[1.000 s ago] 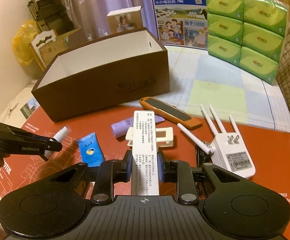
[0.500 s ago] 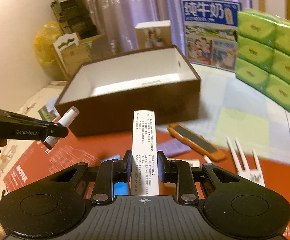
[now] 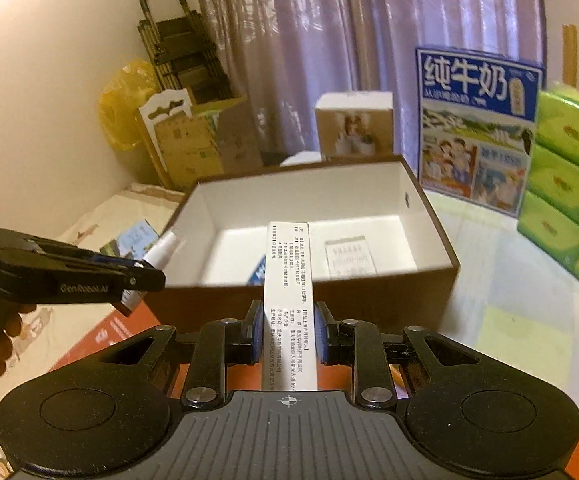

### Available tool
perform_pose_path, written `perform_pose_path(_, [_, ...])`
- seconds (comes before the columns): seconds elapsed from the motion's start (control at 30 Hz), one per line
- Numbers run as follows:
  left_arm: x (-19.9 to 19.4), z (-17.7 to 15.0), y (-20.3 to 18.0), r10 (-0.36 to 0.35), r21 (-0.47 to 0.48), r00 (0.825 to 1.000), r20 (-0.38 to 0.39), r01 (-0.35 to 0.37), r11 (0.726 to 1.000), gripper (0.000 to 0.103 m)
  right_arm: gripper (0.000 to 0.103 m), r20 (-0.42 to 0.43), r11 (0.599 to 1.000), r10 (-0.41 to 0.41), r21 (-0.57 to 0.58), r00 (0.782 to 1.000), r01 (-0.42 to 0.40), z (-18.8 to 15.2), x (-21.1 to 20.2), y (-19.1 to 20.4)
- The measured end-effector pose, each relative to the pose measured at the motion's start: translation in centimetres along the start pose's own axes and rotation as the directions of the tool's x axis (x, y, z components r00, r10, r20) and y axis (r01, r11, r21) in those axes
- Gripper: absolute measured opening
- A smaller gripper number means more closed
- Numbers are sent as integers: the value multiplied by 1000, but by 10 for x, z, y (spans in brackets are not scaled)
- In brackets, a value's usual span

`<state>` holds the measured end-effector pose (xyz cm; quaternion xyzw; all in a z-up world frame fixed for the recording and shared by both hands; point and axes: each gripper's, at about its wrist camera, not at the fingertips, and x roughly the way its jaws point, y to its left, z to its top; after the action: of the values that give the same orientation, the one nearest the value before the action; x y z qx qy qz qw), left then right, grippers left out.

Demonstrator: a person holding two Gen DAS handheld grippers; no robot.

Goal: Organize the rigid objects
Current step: 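Lift the spray bottle and cream box and carry both toward the brown box, then lower both held items into the brown box and open both tools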

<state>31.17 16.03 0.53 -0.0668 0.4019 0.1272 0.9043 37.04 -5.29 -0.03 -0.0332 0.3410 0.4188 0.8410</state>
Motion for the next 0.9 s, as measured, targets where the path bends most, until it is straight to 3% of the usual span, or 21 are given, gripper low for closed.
perform_pose_path(0.43, [28,30,19,31,-20,1000,4,-31,999,20,22,17,999,28,-17,999,-28,49,47,6])
perform_pose_path(0.9, [76,49,44,54,-50,997,-48,-56,997,20,22,-1,1000,1,-11,1000,-1,83,110,-1])
